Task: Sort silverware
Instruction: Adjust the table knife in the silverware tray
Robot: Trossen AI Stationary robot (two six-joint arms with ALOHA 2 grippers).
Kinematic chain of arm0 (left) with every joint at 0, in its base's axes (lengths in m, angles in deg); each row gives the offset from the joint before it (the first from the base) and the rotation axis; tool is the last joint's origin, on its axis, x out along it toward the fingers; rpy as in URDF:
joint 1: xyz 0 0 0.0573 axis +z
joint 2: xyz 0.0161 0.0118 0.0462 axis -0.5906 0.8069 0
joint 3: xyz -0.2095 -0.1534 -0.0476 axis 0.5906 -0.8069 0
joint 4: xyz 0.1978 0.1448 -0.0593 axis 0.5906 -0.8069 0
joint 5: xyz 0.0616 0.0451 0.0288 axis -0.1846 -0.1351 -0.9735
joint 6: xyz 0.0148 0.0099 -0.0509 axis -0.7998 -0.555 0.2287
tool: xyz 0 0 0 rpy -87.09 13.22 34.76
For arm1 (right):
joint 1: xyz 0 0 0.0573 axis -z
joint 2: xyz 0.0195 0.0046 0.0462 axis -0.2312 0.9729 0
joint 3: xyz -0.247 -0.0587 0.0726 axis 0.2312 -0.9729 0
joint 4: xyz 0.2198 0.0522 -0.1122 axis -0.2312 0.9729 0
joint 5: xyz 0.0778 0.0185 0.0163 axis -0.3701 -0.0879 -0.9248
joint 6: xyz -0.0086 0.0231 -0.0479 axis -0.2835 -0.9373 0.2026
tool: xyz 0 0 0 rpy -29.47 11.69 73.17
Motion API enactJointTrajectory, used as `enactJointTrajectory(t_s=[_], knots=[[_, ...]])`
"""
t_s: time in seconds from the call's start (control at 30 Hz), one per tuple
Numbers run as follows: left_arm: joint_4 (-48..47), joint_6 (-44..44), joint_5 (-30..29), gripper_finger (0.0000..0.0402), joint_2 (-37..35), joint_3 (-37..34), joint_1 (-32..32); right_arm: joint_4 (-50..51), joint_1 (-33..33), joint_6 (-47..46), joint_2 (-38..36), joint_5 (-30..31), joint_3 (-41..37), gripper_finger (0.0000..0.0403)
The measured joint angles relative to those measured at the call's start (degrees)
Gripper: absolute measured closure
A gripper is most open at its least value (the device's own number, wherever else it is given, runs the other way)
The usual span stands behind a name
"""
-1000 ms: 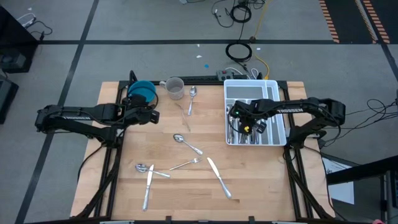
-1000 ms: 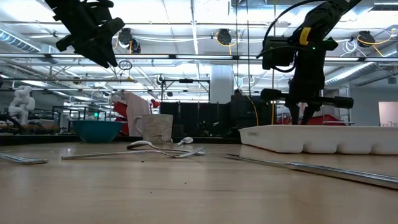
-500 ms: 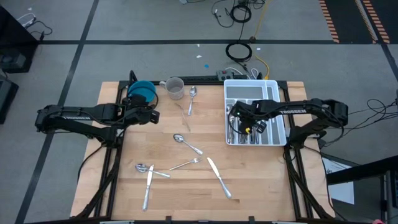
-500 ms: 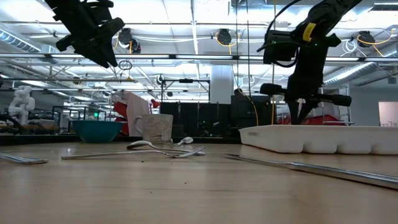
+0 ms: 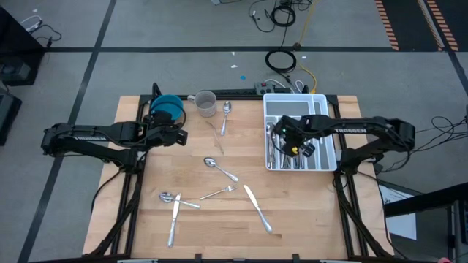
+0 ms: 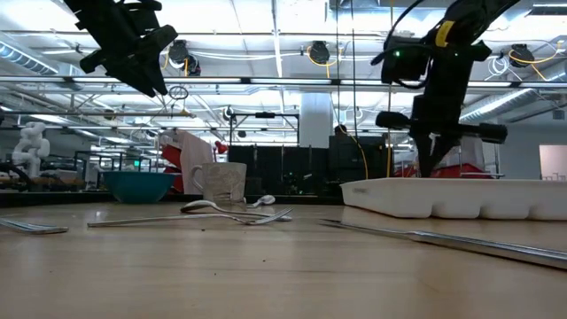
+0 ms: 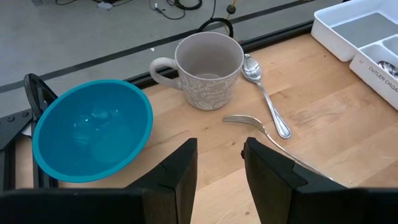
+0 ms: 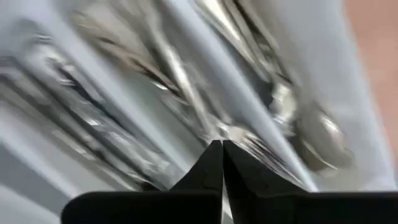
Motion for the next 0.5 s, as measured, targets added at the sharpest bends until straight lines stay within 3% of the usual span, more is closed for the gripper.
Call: enactJointTrajectory(t_s=[0.17,0.5], knots=[[0.0,0.0,-0.01,0.0265,0.02,0.0,0.01,2.65,0.38,2.77,1.93,-2.22,0.0,0.0351],[0.0,0.0,-0.26,0.0265,0.02,0.0,0.01,-2.17,0.38,5.65,2.3,-2.16,0.07,0.0261]])
